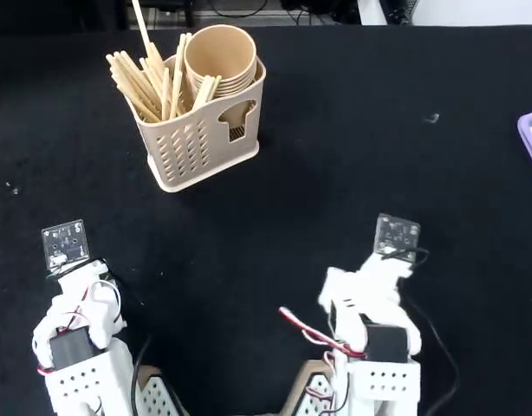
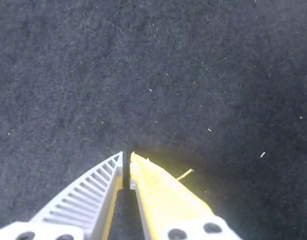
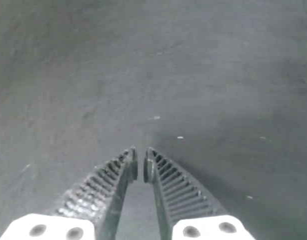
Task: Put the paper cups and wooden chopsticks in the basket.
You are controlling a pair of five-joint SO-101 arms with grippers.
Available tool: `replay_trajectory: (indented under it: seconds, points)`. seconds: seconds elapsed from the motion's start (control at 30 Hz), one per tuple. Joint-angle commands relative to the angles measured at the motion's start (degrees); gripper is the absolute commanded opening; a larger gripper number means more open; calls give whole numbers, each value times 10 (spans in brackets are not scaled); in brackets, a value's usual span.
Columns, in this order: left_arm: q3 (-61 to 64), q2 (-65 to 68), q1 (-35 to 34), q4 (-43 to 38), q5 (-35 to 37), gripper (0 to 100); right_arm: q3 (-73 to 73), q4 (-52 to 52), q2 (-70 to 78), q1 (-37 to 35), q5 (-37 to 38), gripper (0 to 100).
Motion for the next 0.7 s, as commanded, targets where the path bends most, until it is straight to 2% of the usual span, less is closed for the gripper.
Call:
replay_trajectory:
  seconds: [0.0,0.17,0.27,0.4,0.67]
  points:
    - [13,-4,29,4,-4,33,-5,8,-61,38,-3,40]
    - [13,-4,160,4,-4,33,-5,27,-58,19,-3,41]
    - [13,-4,211,4,-4,33,-5,27,-58,0,-3,41]
    - [13,-4,221,4,-4,33,-5,27,-58,-23,-2,41]
    - [13,-5,220,4,-4,33,-5,27,-57,-24,-3,41]
